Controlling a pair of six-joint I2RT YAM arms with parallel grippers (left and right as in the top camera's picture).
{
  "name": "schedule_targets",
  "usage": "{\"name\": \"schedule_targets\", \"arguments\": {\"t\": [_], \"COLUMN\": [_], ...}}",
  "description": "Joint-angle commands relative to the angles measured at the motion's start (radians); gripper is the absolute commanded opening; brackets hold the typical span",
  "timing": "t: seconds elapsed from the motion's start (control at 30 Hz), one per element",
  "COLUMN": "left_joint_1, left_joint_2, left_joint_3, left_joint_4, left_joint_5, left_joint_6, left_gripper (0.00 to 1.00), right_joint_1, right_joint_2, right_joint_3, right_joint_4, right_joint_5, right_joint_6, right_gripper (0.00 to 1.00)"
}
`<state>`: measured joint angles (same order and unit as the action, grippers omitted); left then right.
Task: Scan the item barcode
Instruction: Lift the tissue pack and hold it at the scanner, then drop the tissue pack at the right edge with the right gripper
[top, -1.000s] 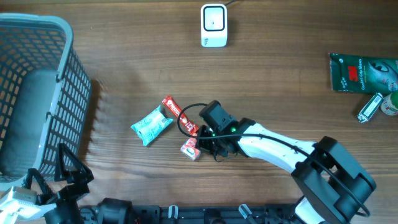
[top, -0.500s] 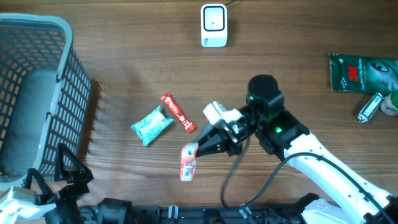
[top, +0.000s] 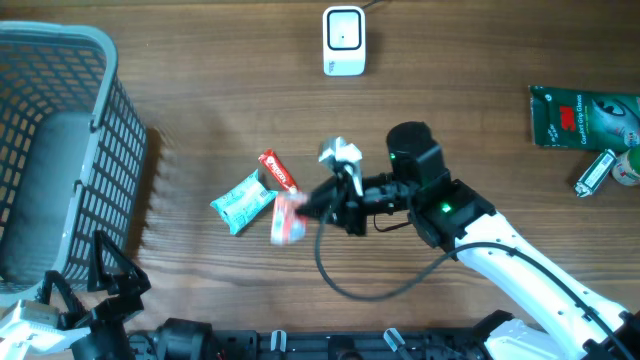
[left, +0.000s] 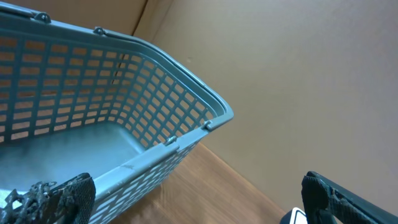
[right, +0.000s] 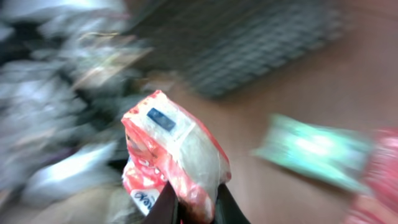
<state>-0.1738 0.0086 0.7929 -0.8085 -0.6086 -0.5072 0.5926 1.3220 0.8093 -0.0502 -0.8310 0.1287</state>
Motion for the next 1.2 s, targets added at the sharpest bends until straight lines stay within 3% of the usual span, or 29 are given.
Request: {"name": "schedule_targets", "arguments": {"t": [0.0,0.13,0.2,0.3,0.33,0.37,0.43,0.53,0.63,0.8,0.93,1.07,1.17], "left_joint_1": [0.004,0.004,0.004,0.004,0.004,0.004,0.004,0.004,0.004,0.004,0.004,0.004,0.004], "left_joint_2": [0.000,0.000,0.000,0.000,0.000,0.000,0.000,0.000,0.000,0.000,0.000,0.000,0.000], "left_joint_3": [0.002,0.002,0.002,0.002,0.002,0.002,0.002,0.002,0.002,0.002,0.002,0.002,0.002], "left_joint_4": [0.003,0.003,0.003,0.003,0.003,0.003,0.003,0.003,0.003,0.003,0.003,0.003,0.003], "left_joint_5": [-0.010,-0.010,-0.010,-0.010,-0.010,-0.010,-0.010,-0.010,-0.010,-0.010,-0.010,-0.010,-0.010], "left_joint_6": [-0.003,-0.003,-0.003,-0.003,-0.003,-0.003,-0.003,-0.003,-0.003,-0.003,-0.003,-0.003,-0.003], "left_gripper": [1.00,1.00,1.00,1.00,1.00,1.00,1.00,1.00,1.00,1.00,1.00,1.00,1.00], "right_joint_1": [0.003,0.003,0.003,-0.001,-0.005,-0.021,-0.040,-0.061,-0.074,-0.077,-0.109,-0.249,-0.484], "right_joint_2": [-0.001,0.011,0.101,0.323,0.372,0.516,0.700,0.954,1.086,1.107,0.895,0.618,0.513], "right_joint_3": [0.016,0.045,0.045,0.088,0.113,0.234,0.443,0.778,0.881,0.881,0.881,0.881,0.881], "right_joint_4": [-0.030,0.148,0.480,0.864,0.917,0.925,0.885,0.649,0.607,0.592,0.498,0.037,-0.357], "right_joint_5": [0.579,0.993,1.223,1.305,1.307,1.308,1.314,1.305,1.307,1.374,1.519,1.545,1.411], "right_joint_6": [-0.197,-0.566,-0.871,-1.241,-1.315,-1.432,-1.519,-1.622,-1.786,-1.801,-1.669,-1.368,-0.959], "right_gripper": [0.04,0.04,0.05,0.05,0.04,0.04,0.05,0.04,0.05,0.04,0.04,0.04,0.04]}}
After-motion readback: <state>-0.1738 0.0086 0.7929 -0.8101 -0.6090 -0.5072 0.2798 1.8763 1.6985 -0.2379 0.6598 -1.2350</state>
